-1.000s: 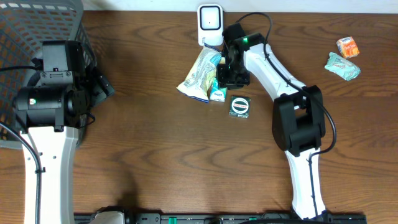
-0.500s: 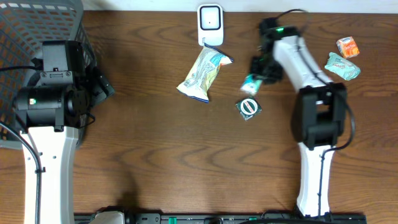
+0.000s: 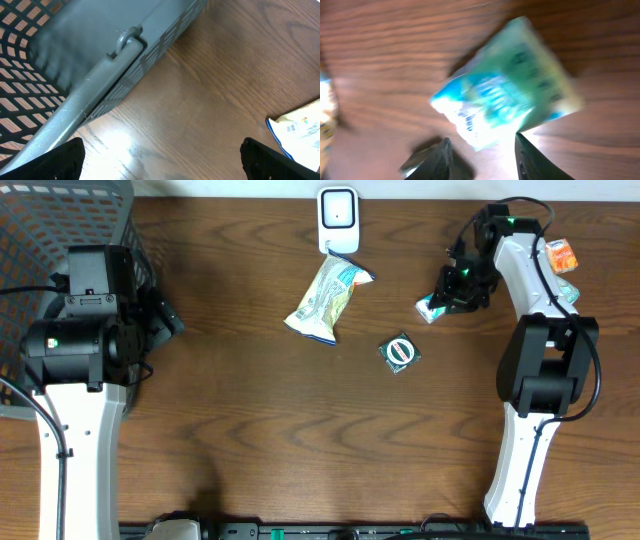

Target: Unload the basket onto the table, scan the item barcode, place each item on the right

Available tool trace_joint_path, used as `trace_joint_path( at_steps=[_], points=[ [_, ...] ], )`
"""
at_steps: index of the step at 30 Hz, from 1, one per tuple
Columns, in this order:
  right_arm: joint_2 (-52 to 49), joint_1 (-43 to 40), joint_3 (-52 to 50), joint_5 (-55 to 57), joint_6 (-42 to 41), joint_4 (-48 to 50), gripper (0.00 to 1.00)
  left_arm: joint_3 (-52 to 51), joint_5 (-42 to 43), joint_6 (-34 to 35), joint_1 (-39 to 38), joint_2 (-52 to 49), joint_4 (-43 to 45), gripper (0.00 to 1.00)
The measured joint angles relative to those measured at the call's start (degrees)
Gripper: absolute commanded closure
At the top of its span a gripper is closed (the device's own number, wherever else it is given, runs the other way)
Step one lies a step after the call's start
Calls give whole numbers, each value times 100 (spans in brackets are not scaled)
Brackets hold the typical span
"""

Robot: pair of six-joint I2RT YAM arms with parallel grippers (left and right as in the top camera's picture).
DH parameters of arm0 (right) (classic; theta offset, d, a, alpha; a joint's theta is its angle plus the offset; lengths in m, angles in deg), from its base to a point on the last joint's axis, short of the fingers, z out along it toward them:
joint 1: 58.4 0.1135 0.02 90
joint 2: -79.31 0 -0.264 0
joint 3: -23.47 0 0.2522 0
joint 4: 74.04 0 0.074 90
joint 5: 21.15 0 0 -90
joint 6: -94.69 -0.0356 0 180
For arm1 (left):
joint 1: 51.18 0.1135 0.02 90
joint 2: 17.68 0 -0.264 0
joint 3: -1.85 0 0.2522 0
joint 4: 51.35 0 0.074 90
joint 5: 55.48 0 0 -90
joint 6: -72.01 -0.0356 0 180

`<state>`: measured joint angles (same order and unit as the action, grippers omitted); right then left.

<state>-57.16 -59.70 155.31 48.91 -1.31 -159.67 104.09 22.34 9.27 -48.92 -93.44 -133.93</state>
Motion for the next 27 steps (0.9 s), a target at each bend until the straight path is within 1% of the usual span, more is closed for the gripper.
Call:
trace_joint_path(
  at_steps=[3,5,9,15,16,27],
  points=[
    [0,-2,116,-326,-87,-101,62,0,0,-2,0,0,0,2],
    [0,-2,133,-323,-256,-61,64,0,0,-2,0,0,0,2],
    [-2,-2,131,201,-953,208,67,0,0,-2,0,0,0,2],
    [-2,-2,24,619,-1692,581,64,0,0,-2,0,0,0,2],
    [-2,-2,-2,645,-1762,605,62,0,0,0,0,0,0,2],
    [61,-17,-562,645,-2371,1023,64,0,0,0,0,0,2,2]
  ],
)
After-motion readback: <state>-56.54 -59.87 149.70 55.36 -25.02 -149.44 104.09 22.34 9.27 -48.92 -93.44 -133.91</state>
